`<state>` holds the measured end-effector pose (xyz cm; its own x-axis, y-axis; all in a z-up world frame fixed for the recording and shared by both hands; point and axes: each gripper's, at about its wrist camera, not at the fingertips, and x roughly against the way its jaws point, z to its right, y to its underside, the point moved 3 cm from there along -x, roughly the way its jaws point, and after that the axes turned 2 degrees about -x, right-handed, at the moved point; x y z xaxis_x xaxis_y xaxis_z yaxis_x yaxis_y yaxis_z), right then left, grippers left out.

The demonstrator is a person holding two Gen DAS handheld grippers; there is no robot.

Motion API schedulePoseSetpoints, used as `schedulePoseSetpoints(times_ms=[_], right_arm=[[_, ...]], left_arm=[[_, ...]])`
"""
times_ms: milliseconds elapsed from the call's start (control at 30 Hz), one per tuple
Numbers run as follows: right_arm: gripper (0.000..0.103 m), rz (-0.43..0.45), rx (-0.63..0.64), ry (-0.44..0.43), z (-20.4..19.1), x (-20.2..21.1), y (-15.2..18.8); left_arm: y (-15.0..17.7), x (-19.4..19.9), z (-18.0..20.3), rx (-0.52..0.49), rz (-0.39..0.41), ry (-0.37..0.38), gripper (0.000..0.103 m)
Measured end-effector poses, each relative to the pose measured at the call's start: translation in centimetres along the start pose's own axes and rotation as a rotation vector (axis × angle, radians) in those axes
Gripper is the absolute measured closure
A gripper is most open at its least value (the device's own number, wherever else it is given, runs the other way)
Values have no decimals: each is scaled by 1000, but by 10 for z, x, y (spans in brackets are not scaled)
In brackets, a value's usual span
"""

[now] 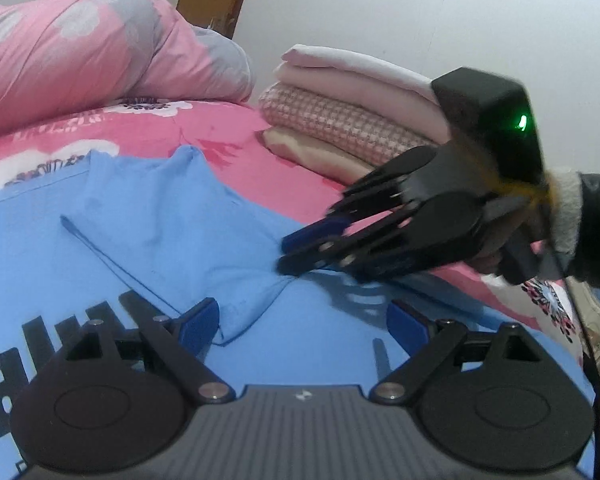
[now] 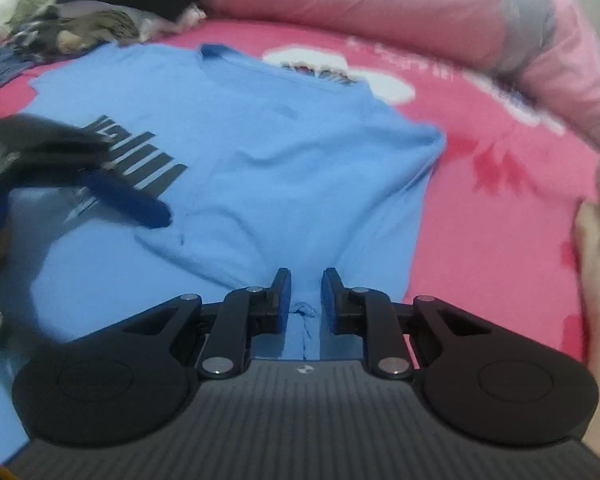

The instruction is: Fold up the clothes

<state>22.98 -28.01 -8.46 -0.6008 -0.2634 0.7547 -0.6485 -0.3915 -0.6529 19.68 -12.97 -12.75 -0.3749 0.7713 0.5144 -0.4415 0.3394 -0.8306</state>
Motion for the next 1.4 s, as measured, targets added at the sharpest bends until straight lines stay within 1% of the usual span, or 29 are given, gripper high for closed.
schedulePoseSetpoints(times_ms=[67,100,200,267,300,467,500,633,733,867,967,1100,1167,1267,1333,1400], right_arm=[[87,-33,-41,-11,7,8,-4],[87,-25,-41,0,8,10,-8],[87,38,-37,53,15,10,-27],[87,77,-86,64,26,-1,-41],[87,80,-108,64,31,-7,-42],[87,36,-184,60,53,-30,-27],[87,34,-201,65,56,-30,-25],[87,18,-171,144,56,-22,-26],[87,58,-164,169,55,-17,-37],[87,125,-163,128,46,-28,-59],[87,115,-151,88,38,-52,-67],[86,129,-202,78,40,-83,-76],[86,144,-218,71,40,-84,-84],[86,163,-194,55,32,-76,-94],[86,173,-153,14,22,-70,-99],[86,148,-104,-45,10,-78,-103]], left_arm=[[0,0,1,-11,-1,-5,11],[0,0,2,-17,-2,-7,11],[1,0,2,-20,-5,-9,11],[2,0,1,-18,-8,-8,11],[2,0,1,-17,-8,-6,11],[3,0,0,-13,-11,1,10],[3,0,0,-14,-12,0,10],[3,-1,1,-25,-16,-5,10],[4,-1,2,-30,-19,-8,9],[4,-2,2,-29,-17,-7,9],[4,-2,2,-28,-17,-5,9],[4,-2,3,-31,-18,-7,9],[4,-2,3,-29,-17,-6,9],[4,-2,3,-29,-17,-6,9],[4,-2,4,-30,-16,-7,9],[4,-2,4,-30,-16,-7,9]])
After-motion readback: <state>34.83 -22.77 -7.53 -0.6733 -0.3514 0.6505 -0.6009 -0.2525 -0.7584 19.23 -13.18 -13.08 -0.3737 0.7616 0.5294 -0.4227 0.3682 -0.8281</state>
